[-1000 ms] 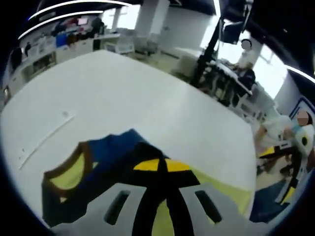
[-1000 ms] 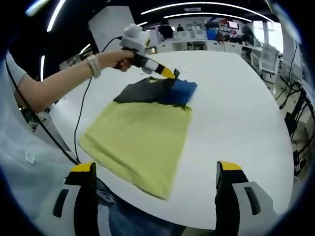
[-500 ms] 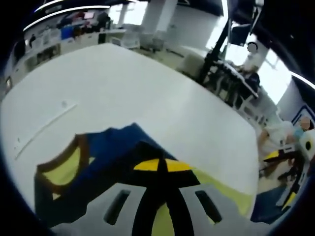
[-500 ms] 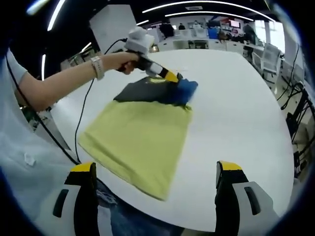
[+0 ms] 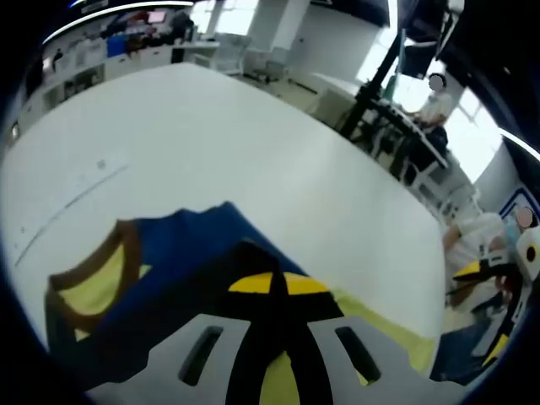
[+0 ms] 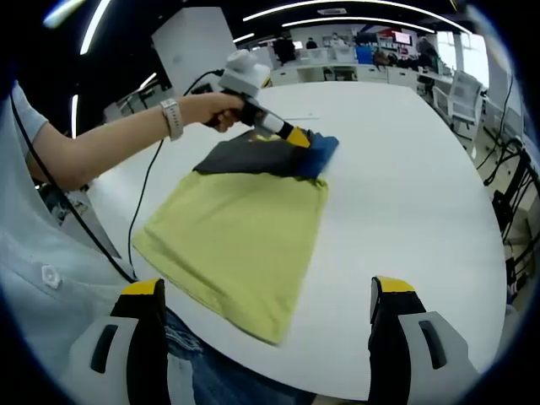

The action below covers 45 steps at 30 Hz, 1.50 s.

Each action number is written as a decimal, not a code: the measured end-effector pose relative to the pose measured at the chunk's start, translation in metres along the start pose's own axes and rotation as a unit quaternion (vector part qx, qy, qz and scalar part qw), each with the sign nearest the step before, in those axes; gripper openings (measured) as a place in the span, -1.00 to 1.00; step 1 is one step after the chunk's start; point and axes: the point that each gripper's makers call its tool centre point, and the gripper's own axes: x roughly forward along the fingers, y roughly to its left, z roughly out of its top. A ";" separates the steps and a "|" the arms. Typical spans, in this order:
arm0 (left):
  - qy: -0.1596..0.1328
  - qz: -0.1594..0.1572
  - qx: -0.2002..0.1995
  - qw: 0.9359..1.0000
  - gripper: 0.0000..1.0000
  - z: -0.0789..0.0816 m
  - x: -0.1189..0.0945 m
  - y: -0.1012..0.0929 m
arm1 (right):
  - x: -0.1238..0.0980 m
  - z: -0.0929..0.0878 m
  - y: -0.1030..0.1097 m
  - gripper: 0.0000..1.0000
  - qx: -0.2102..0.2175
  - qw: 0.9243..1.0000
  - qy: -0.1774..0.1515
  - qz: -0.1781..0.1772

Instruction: Fold the garment on the visible template until the final outline fits inside the template.

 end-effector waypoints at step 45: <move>0.012 0.003 -0.012 1.000 -0.83 -0.006 0.033 -0.012 | -0.005 -0.003 -0.007 1.00 -0.007 1.000 0.006 0.015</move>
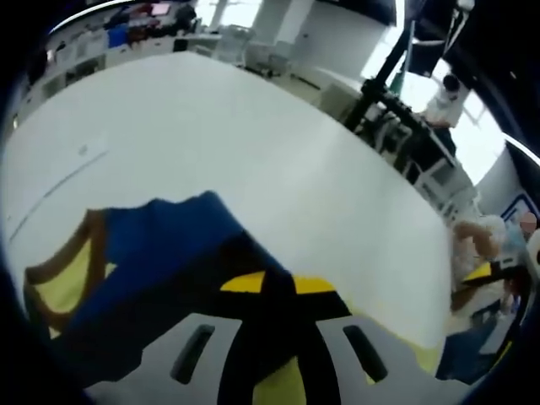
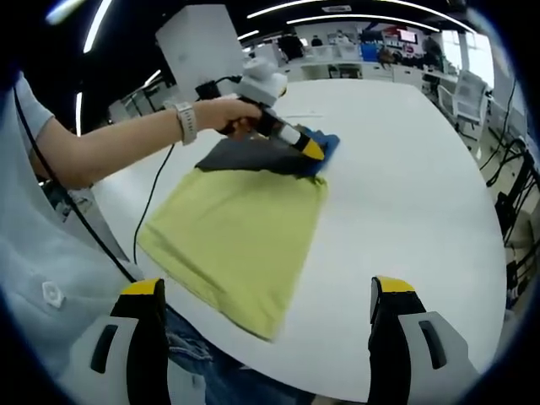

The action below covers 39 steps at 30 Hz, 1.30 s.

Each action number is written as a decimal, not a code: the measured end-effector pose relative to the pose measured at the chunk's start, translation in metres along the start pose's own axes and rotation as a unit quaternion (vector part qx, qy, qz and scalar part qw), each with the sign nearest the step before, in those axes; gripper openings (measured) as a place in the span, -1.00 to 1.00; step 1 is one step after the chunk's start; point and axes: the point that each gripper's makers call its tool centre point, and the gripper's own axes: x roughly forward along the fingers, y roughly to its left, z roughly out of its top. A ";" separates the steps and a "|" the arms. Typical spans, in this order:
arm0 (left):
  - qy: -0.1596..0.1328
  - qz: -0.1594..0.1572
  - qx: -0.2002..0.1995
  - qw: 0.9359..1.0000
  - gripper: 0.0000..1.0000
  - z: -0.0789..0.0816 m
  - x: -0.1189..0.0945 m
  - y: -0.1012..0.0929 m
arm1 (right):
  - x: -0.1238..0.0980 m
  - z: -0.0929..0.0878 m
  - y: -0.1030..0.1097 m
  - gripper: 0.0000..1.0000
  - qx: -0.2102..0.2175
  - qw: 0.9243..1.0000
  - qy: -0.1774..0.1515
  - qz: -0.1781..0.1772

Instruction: Fold the garment on the visible template until the final outline fits inside the template.

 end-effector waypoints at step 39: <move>-0.019 0.058 0.042 0.997 0.04 -0.017 -0.047 0.008 | -0.005 -0.004 0.012 1.00 -0.012 1.000 -0.014 -0.004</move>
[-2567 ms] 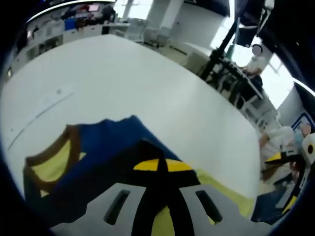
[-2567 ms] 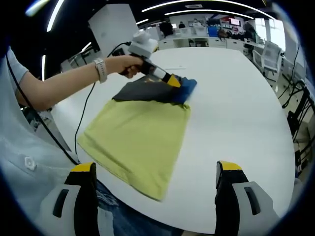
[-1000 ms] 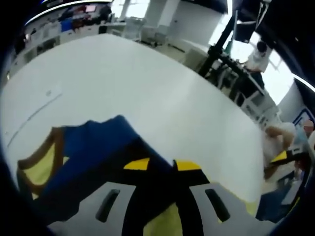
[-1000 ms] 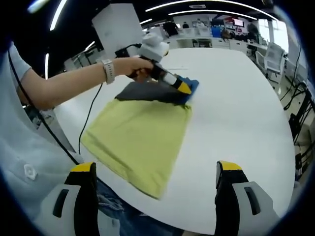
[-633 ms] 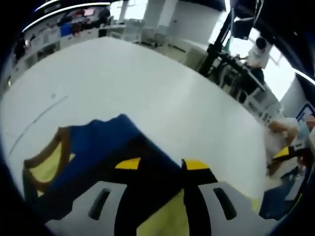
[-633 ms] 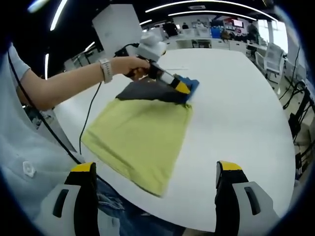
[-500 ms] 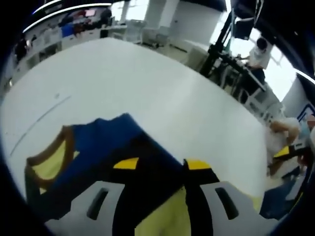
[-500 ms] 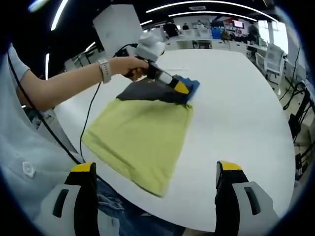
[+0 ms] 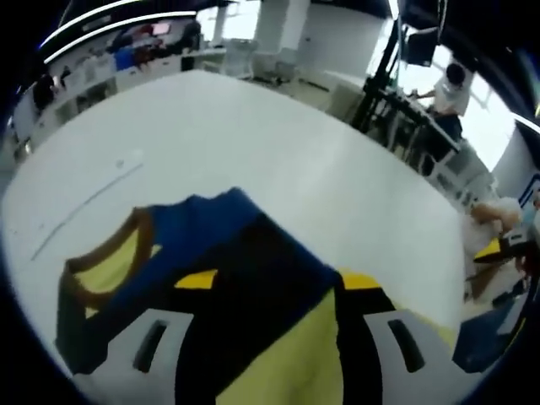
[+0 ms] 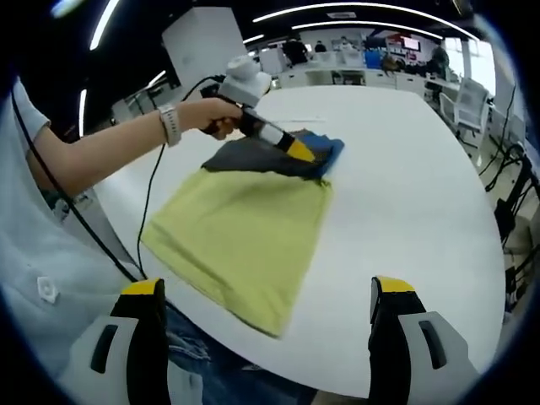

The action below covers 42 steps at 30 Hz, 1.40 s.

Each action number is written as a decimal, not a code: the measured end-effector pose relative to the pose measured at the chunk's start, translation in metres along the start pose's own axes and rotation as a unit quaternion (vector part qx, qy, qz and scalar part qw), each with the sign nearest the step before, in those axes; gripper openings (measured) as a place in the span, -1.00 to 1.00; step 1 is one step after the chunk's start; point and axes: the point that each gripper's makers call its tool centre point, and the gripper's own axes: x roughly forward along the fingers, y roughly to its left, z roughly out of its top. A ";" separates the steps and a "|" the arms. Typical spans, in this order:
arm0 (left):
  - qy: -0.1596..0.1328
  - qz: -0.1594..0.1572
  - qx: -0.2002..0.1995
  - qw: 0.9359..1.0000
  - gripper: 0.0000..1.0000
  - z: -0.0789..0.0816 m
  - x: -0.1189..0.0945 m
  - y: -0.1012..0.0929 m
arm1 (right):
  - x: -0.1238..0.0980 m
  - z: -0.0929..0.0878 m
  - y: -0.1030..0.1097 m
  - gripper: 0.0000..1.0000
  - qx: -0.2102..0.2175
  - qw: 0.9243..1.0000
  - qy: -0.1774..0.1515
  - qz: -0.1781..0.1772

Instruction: Fold the garment on the visible template until the final outline fits inside the template.

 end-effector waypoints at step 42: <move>-0.006 0.028 0.042 0.999 0.85 -0.023 -0.049 0.000 | 0.000 0.002 -0.001 1.00 -0.013 1.000 -0.001 -0.003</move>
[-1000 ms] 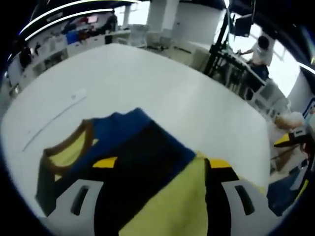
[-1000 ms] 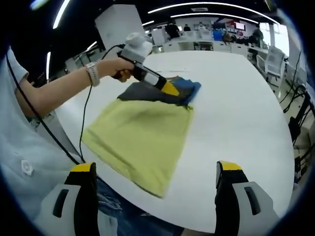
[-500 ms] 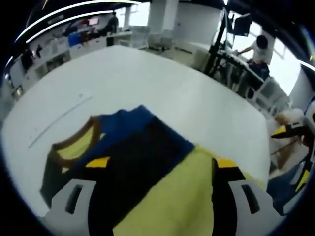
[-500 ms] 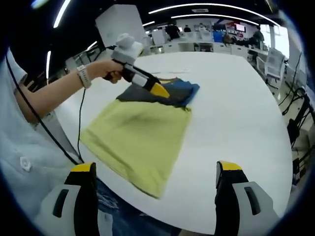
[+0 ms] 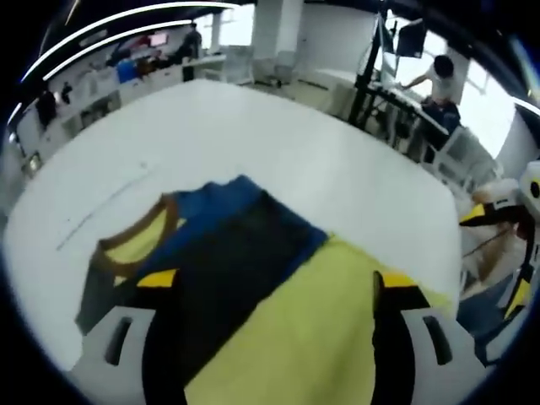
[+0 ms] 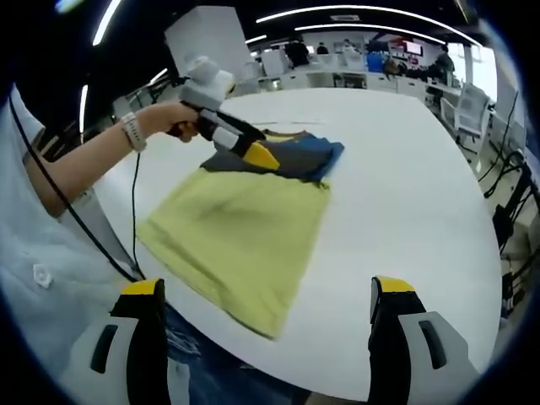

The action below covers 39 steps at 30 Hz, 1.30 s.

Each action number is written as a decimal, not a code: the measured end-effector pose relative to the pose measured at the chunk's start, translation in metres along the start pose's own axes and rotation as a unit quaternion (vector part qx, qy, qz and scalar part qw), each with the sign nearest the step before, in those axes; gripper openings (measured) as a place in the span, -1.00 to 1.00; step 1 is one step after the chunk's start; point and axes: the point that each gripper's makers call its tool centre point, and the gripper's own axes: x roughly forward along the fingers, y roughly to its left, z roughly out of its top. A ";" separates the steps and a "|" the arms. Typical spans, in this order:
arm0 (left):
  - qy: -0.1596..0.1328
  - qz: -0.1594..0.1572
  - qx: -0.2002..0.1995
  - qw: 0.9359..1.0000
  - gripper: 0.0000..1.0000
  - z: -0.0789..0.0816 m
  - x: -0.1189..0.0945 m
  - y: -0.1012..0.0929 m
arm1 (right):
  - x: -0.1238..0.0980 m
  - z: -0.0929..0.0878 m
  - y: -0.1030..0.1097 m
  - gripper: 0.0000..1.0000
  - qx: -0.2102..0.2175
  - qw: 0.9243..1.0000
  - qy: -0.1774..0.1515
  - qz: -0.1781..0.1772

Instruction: Fold the garment on the visible template until the final outline fits inside the template.

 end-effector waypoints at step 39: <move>-0.024 0.011 -0.035 0.999 0.99 -0.015 -0.050 0.003 | 0.009 0.000 0.015 1.00 0.001 1.000 0.004 0.000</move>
